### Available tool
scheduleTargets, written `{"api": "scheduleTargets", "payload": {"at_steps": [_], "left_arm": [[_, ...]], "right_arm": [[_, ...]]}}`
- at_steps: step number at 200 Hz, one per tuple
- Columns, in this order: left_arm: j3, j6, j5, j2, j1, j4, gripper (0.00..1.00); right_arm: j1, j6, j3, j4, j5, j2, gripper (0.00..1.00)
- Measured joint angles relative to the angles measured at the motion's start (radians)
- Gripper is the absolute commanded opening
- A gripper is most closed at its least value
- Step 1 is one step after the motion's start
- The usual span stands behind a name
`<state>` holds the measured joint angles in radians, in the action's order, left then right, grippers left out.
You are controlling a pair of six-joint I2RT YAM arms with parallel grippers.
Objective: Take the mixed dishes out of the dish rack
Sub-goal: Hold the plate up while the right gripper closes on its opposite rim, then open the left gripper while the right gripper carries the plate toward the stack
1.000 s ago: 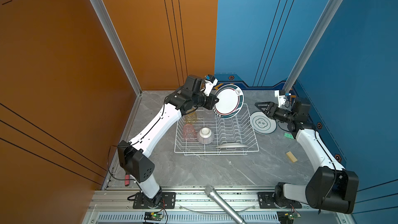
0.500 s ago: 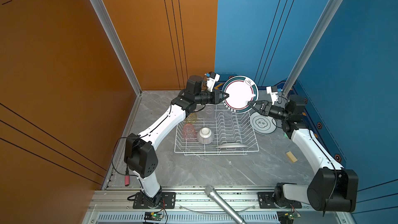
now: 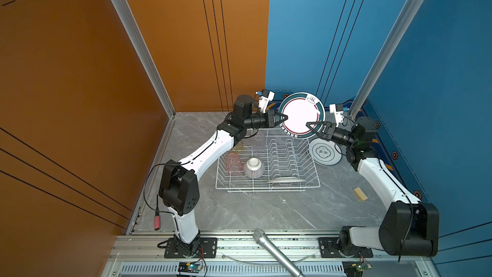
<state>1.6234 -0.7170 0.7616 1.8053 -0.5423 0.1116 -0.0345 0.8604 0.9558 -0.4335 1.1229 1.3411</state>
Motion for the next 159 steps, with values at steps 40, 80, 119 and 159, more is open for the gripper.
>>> {"api": "scheduleTargets", "payload": {"at_steps": [40, 80, 119, 159], "left_arm": [[0.000, -0.008, -0.010, 0.009, -0.009, 0.012, 0.00], [0.000, -0.003, -0.007, 0.013, -0.009, 0.014, 0.24], [0.000, 0.046, -0.016, 0.011, -0.010, -0.029, 0.37], [0.000, 0.200, -0.106, -0.031, -0.010, -0.225, 0.37]], "right_arm": [[-0.004, 0.010, -0.004, -0.015, -0.025, 0.006, 0.00], [-0.008, 0.014, -0.006, -0.014, -0.027, 0.008, 0.00], [-0.056, 0.031, -0.006, -0.011, -0.028, 0.008, 0.00], [-0.140, -0.019, 0.000, 0.127, -0.073, 0.005, 0.00]]}}
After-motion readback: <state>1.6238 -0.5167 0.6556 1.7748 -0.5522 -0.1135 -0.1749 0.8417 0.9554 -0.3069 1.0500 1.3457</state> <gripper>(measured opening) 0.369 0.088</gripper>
